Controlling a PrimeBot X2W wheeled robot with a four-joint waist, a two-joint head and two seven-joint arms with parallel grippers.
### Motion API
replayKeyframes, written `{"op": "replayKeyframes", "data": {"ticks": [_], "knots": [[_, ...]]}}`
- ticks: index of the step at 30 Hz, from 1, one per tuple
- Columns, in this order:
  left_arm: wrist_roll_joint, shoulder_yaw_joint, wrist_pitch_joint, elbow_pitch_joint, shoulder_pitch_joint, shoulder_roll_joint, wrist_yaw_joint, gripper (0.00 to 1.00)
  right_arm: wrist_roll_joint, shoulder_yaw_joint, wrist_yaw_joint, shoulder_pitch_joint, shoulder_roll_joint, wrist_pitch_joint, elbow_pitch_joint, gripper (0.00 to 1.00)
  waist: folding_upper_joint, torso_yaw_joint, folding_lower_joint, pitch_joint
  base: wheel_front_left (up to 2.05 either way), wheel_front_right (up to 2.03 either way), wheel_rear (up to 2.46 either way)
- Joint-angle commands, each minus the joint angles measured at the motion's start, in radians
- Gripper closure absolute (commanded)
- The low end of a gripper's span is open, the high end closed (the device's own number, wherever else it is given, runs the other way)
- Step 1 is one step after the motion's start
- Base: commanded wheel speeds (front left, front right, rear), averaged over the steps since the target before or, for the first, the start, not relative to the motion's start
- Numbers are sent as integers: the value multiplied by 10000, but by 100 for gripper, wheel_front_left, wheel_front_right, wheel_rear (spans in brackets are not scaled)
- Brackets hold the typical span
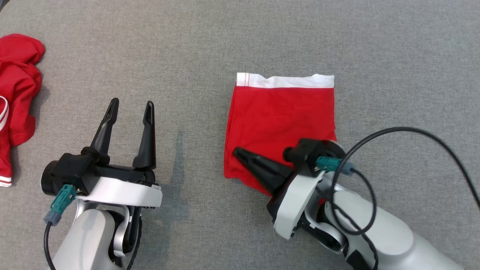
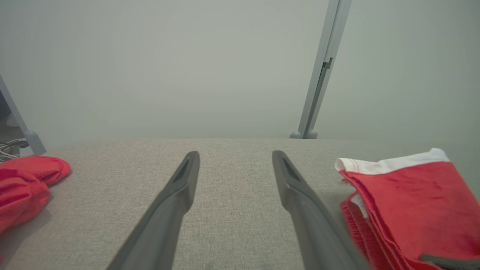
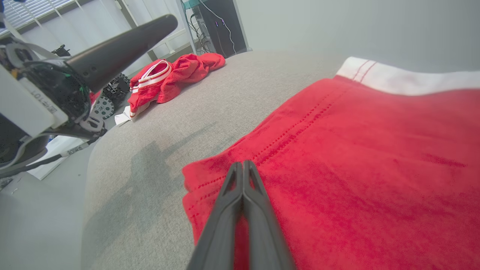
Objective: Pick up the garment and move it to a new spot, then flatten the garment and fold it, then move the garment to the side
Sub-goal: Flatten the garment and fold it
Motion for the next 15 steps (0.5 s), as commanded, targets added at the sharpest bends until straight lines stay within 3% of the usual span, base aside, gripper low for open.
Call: {"op": "replayKeyframes", "data": {"ticks": [1, 4, 8, 14, 15], "knots": [[22, 25, -43, 12, -6, -16, -35, 0, -40, 265, 6, -181, -40, 76, 8, 100, 0, 11, 0, -16, 0, 0, 0], [14, 47, -53, 25, 29, -25, -32, 0, 34, 602, 5, -181, -10, 28, 22, 100, 0, 1, 0, -37, 0, 0, 0], [0, 159, -56, 5, 151, 27, 43, 0, -5, 302, 5, -12, -117, -368, 11, 100, 0, -122, 0, -132, 0, 0, 0], [16, 335, -64, -66, 307, 174, 133, 0, -199, -842, 6, 370, -293, -1039, -317, 100, 0, -415, 0, -369, 0, 0, 0], [39, 370, -60, -90, 400, 238, 179, 0, -402, -1643, 6, 623, -393, -1236, -458, 100, 0, -548, 0, -488, 0, 0, 0]]}}
